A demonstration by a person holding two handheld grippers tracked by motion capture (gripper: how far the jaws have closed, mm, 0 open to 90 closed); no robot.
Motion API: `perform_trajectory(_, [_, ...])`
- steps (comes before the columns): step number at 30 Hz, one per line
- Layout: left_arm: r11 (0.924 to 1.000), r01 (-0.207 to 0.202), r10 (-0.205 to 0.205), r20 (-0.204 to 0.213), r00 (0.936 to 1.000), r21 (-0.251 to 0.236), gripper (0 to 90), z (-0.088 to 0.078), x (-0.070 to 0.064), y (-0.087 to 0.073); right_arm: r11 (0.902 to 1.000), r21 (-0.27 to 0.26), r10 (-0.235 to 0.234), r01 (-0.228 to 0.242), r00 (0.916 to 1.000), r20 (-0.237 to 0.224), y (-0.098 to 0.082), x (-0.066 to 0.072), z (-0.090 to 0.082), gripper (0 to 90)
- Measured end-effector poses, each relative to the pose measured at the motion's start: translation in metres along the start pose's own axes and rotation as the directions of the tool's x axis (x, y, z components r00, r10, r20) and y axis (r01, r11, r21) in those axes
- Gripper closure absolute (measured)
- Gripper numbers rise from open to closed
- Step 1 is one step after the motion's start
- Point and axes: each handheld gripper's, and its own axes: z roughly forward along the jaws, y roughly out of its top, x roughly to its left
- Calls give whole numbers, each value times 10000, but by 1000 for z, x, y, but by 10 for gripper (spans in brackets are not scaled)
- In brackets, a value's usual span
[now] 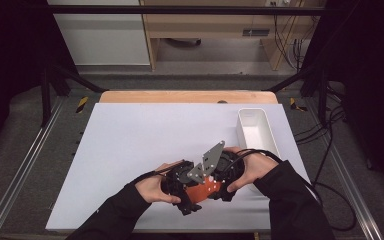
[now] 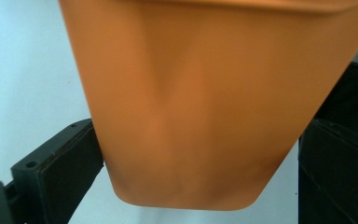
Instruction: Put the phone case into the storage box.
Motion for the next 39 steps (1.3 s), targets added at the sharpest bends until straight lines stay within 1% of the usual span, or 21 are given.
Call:
perform_trajectory(1, [10000,-9,8,26,10000,71,0,0,0,1,10000,-1,5,-5,10000,-12,0,0,0,164])
perform_trajectory(4, [10000,0,0,33,10000,48,8,1,-1,2,10000,17,5,-5,10000,-20,0,1,1,164])
perform_trajectory(8, [9997,-3,0,112,9999,262,15,4,-1,3,10000,26,-80,80,10000,-53,1,1,2,164])
perform_trajectory(11, [9994,-83,81,76,9999,350,34,6,-2,4,9999,78,-153,154,9998,-104,1,0,2,164])
perform_trajectory(15, [9989,-179,178,19,9998,433,59,5,-3,5,9999,110,-98,99,9999,-118,1,1,3,164])
perform_trajectory(17, [9990,-190,190,0,9998,399,85,5,-3,5,9998,116,-127,129,9998,-129,1,1,3,164])
perform_trajectory(18, [9994,-188,188,-1,9998,289,89,5,-3,5,9997,96,-216,217,9997,-142,1,1,3,164])
perform_trajectory(20, [9994,-214,215,-17,9998,285,99,5,-3,5,9998,82,-206,208,9997,-141,1,2,3,164])
perform_trajectory(22, [9992,-217,218,-34,9998,332,136,5,-3,5,9995,113,-305,307,9994,-162,1,2,4,164])
perform_trajectory(24, [9992,-239,241,-69,9997,317,144,5,-3,5,9994,112,-311,313,9994,-166,1,2,4,164])
perform_trajectory(25, [9989,-231,234,-64,9997,402,151,5,-3,5,9994,119,-324,326,9993,-181,2,3,4,164])
perform_trajectory(30, [9988,-273,278,-136,9995,417,154,6,-4,5,9994,128,-319,321,9993,-181,2,3,5,164])
perform_trajectory(31, [9988,-274,281,-160,9995,412,155,6,-4,5,9991,141,-402,405,9990,-183,2,2,5,163])
perform_trajectory(34, [9990,-220,229,-225,9995,389,156,6,-4,4,9990,118,-422,424,9990,-156,2,2,6,163])
perform_trajectory(35, [9991,-268,277,-284,9992,330,156,6,-4,4,9989,109,-446,448,9989,-138,2,2,5,161])
perform_trajectory(36, [9991,-268,277,-284,9992,330,157,6,-4,4,9992,77,-382,383,9992,-117,2,2,5,161])
perform_trajectory(39, [9992,-311,318,-302,9990,236,158,5,-3,4,9992,33,-387,387,9992,-76,2,2,4,156])
